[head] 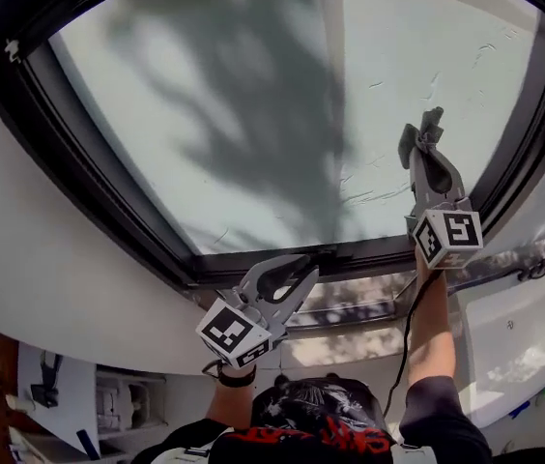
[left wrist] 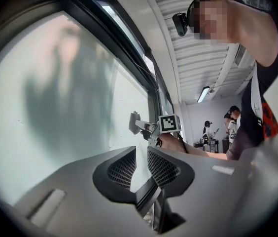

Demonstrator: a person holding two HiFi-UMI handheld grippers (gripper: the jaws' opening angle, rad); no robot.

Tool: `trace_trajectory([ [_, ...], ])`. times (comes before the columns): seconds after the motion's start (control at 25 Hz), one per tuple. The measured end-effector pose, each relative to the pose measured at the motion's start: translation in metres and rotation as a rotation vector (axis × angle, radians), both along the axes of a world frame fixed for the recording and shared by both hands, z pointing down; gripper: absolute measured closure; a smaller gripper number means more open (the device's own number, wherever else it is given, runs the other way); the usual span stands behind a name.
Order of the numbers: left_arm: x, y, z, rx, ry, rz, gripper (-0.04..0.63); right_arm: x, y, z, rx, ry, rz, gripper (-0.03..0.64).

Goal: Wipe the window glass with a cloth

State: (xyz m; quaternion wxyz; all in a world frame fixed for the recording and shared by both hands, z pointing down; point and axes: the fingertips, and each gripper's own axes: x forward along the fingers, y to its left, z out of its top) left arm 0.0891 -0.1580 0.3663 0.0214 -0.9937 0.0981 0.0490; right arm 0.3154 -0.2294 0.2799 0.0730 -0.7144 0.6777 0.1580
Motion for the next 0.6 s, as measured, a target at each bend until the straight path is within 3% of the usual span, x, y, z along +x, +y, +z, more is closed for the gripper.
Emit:
trace_trajectory([
  [0.16,-0.068,-0.018,0.002,-0.004,0.018,-0.194,0.531,-0.202,-0.055,0.012,-0.008,-0.039,-0.526,0.594],
  [0.32,-0.146,-0.027,0.004,-0.015,0.048,-0.377,0.531,-0.366,-0.083,0.031,-0.081,-0.018,-0.856,0.594],
  [0.48,-0.201,-0.026,0.005,-0.025,0.076,-0.497,0.531,-0.459,-0.113,0.054,-0.177,-0.016,-0.984,0.594],
  [0.6,-0.213,-0.026,0.008,-0.032,0.081,-0.52,0.532,-0.45,-0.129,0.065,-0.204,-0.033,-0.95,0.592],
])
